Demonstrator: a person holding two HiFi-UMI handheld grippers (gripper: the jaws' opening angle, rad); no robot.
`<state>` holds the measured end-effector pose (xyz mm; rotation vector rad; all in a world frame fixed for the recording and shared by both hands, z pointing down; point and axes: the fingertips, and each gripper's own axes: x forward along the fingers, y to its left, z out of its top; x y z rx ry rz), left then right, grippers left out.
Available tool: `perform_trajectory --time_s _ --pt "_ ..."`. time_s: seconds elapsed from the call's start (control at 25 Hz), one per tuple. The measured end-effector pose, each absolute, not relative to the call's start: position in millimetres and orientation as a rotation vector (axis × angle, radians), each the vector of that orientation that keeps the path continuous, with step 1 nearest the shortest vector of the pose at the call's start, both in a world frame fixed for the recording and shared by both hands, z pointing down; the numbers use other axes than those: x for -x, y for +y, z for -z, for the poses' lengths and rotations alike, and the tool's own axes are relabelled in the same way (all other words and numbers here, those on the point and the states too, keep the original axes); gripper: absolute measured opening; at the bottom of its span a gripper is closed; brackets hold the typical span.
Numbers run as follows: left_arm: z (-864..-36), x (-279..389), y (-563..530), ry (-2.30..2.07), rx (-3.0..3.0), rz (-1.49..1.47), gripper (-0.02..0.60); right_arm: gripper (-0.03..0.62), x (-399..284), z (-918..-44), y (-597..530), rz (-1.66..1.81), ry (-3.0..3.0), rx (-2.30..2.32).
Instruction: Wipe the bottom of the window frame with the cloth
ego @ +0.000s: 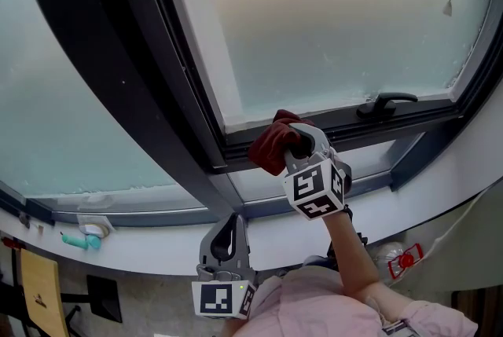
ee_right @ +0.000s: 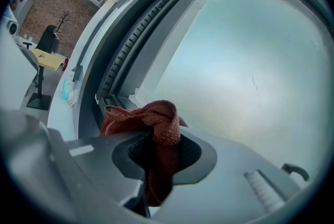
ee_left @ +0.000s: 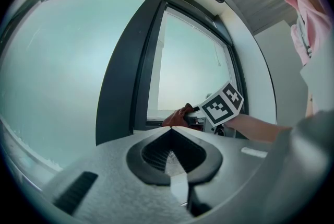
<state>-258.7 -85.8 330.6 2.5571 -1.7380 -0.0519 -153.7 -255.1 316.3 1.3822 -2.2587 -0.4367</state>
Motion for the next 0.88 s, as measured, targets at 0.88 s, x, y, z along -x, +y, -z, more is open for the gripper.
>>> perform_trajectory --time_s 0.88 --pt "-331 255 -77 -1.745 -2.547 0.053 -0.005 0.067 119 -316 -257 0.4 -2.221 -1.466"
